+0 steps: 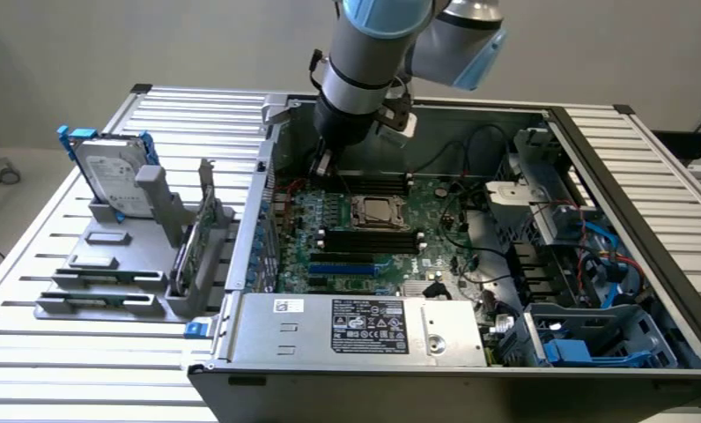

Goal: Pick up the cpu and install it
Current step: 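Close the cpu cover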

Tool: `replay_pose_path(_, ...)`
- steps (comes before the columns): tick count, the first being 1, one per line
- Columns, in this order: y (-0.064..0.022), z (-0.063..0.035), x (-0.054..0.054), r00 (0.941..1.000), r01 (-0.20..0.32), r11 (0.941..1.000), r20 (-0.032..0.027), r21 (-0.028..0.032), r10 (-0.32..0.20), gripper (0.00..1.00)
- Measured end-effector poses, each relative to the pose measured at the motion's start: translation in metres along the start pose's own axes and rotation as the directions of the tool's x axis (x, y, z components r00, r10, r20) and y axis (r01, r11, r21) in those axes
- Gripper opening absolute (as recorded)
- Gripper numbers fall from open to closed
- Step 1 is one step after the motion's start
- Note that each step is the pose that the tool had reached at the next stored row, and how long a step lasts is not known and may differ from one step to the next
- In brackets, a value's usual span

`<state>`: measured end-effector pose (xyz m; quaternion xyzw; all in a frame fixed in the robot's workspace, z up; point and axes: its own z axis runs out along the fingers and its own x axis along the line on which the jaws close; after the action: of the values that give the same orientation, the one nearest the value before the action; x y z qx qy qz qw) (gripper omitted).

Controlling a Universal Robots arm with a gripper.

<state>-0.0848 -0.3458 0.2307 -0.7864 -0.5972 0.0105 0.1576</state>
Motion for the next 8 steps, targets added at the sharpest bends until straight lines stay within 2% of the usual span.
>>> replay_pose_path(8, -0.0012, -0.0043, 0.0009, 0.9970, -0.074, 0.9968, -0.0267, -0.0299, 0.073, 0.11)
